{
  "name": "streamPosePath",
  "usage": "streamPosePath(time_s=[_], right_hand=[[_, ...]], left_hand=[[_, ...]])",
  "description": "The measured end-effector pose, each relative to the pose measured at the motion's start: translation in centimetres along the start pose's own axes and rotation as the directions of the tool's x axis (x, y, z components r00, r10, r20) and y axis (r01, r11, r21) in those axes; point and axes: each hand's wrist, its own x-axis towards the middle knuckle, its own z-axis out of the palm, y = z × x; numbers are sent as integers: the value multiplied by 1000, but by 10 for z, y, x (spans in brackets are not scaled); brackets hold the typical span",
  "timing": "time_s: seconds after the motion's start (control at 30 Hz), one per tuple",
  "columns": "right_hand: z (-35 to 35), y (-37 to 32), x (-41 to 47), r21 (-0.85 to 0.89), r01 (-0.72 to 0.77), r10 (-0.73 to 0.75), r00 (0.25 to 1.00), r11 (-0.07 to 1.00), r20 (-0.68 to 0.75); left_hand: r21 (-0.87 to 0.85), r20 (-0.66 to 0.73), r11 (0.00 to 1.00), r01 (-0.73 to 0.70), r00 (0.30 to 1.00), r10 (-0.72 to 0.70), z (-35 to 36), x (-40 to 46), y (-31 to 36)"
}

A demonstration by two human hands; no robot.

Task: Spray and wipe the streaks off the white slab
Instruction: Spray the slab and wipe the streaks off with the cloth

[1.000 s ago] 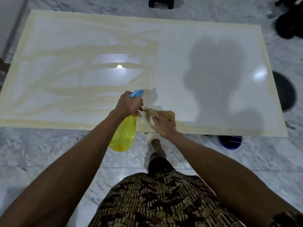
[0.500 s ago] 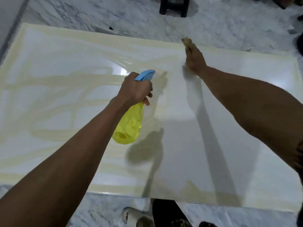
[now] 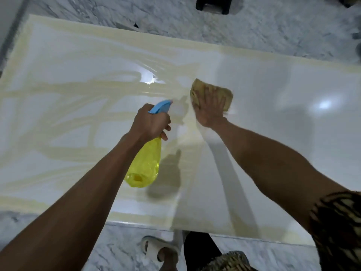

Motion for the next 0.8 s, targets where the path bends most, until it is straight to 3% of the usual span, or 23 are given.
streamPosePath(time_s=[0.2,0.37,0.53,0.6,0.63,0.7,0.73,0.8], right_hand=[[84,-44,-178,-34,66,-66,998,997,8],[146,-95,-341,-9,162,-160,979,987,127],[116,-112,-346,41,64,-73,958,997,278],[79,-110,-337,269,-17,-51,968,963,244],[64,-107,-333,425,-4,-72,984,905,161],[28,-103,-323,558,70,-78,997,827,-10],[12,-98,-312,618,18,13,999,786,-46],[-22,-87,-279,724,-152,187,982,673,31]], left_hand=[[103,9,994,-25,1000,24,-26,-98,-57],[95,34,995,-18,999,15,-38,-181,-102],[90,60,996,-28,998,23,-46,-222,-109],[115,67,991,-63,996,56,-49,-224,-98],[123,70,989,-78,995,69,-51,-223,-91],[123,74,987,-103,993,95,-52,-217,-76],[120,76,986,-112,992,103,-52,-212,-69],[113,87,986,-120,990,110,-53,-199,-54]])
